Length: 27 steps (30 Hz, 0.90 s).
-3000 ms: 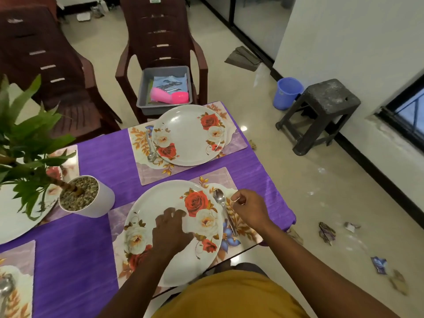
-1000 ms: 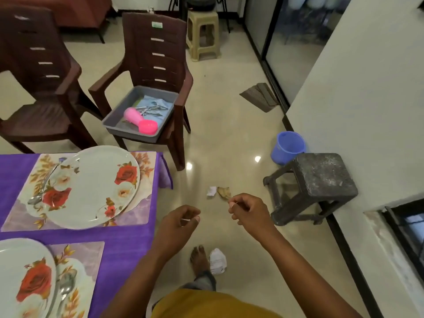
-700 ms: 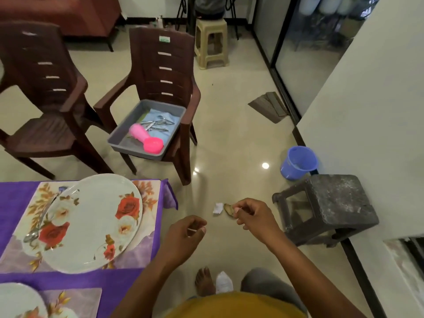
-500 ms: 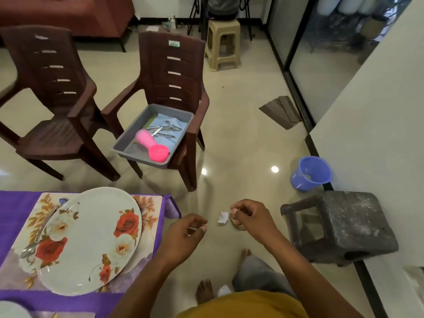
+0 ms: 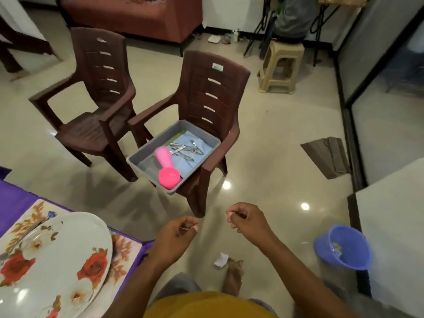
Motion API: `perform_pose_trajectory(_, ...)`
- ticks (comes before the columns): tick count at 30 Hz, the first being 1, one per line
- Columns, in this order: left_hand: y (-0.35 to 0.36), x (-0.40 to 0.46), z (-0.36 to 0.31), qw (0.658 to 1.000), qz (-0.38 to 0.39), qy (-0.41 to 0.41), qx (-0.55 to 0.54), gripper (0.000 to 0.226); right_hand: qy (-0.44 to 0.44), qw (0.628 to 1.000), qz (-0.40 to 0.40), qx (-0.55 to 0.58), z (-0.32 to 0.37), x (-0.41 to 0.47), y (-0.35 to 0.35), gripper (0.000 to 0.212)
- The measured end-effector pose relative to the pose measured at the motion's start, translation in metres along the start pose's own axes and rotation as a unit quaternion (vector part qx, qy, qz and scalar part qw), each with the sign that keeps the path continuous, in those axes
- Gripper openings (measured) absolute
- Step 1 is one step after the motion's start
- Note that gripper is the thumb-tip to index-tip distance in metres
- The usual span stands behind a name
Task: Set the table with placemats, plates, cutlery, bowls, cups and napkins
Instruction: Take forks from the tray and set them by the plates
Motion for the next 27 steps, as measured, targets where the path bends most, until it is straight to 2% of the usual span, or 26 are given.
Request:
perform_pose_trajectory(10,-0.029,0.103,-0.015,0.995,-0.081,-0.037,-0.039,0.021,-0.028,0.998,0.054,-0.019,0.053,0.121,-0.010,0.013)
perform_pose_trajectory(13,-0.040,0.143,-0.013,0.995,-0.069,-0.053,-0.043,0.015,-0.036,0.998,0.057,-0.019,0.072,0.164,-0.003,0.014)
perform_pose_trajectory(17,-0.058,0.209,-0.001,0.995,-0.062,-0.065,-0.040,0.019,-0.026,0.997,0.054,-0.038,0.090,0.229,0.011,0.010)
perform_pose_trajectory(27,-0.086,0.337,0.035,0.994,0.015,-0.097,0.054,0.021,0.018,0.996,0.044,-0.079,0.107,0.355,0.058,0.008)
Point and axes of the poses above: each hand's wrist, its own x-axis towards the middle knuckle, its own y-axis out of the palm, z = x × y, the point moved 7 cm from there along x, towards the middle knuckle, and after that the axes turned 7 degrees about x, right-handed, at the moved point
